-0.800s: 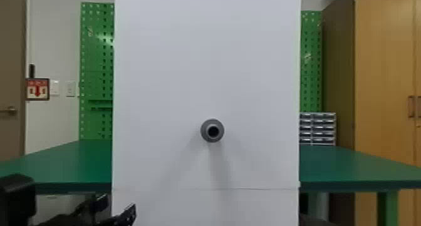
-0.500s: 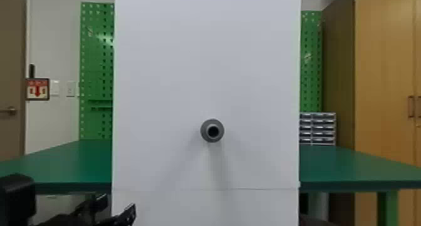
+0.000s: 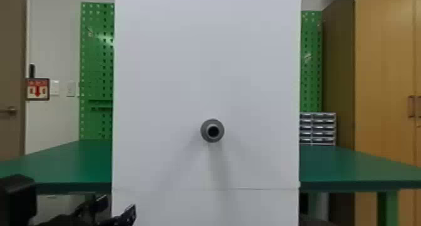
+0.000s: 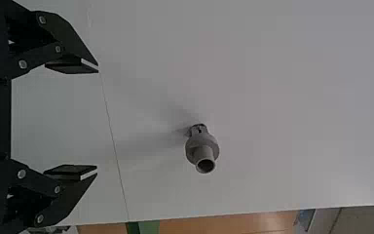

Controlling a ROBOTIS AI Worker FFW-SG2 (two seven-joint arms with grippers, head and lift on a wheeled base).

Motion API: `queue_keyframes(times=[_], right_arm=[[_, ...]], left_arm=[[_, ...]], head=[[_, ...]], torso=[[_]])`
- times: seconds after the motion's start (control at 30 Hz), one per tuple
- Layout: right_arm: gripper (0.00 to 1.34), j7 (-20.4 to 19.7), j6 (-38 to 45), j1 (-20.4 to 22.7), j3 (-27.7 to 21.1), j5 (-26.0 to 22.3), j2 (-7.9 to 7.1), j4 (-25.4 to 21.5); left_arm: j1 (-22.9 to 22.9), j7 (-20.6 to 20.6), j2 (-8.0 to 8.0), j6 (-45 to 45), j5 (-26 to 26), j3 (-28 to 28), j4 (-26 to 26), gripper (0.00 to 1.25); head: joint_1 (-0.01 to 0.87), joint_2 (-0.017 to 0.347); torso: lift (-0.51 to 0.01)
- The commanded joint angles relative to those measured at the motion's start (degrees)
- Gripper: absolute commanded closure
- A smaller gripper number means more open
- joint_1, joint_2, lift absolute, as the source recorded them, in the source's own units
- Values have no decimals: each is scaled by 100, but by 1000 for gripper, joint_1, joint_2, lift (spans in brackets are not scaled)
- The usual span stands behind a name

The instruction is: Hold the wheel and insert it

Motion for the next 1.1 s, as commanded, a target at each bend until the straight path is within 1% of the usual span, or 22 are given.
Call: queue_keyframes(times=[0.0, 0.03, 0.13, 0.23, 0.37, 0.5, 0.7, 0.97, 1.07], right_arm=[[1263, 0, 9, 46, -26, 108, 34, -102], [1263, -9, 9, 54, -17, 169, 57, -128], [1263, -9, 44, 46, -44, 293, 57, -190], [1263, -9, 158, 28, -70, 275, 57, -322], [1265, -9, 475, -51, 53, 319, 57, -700], [1266, -9, 730, -157, 194, 416, 57, -1104], [1266, -9, 1274, -280, 325, 416, 57, -1798], [1266, -18, 2584, -526, 563, 670, 57, -2932], [1266, -18, 3155, -675, 703, 662, 57, -3266]], left_arm=[[12, 0, -1, 2, -1, 29, -7, 509], [21, 0, -1, 2, -1, 46, -7, 509], [39, 0, -1, 2, -1, 55, -7, 509], [30, 0, -1, 2, -1, 55, -16, 509], [30, 0, -1, 2, -10, 55, -16, 509], [30, 0, -1, 2, -18, 55, -16, 509], [30, 0, -1, 2, -18, 55, -16, 509], [30, 0, -1, 2, -36, 64, -24, 509], [30, 0, -1, 2, -36, 64, -24, 509]], head=[[0, 0], [0, 0], [0, 0], [0, 0], [0, 0], [0, 0], [0, 0], [0, 0], [0, 0]], torso=[[-499], [-499], [-499], [-499], [-499], [-499], [-499], [-499], [-499]])
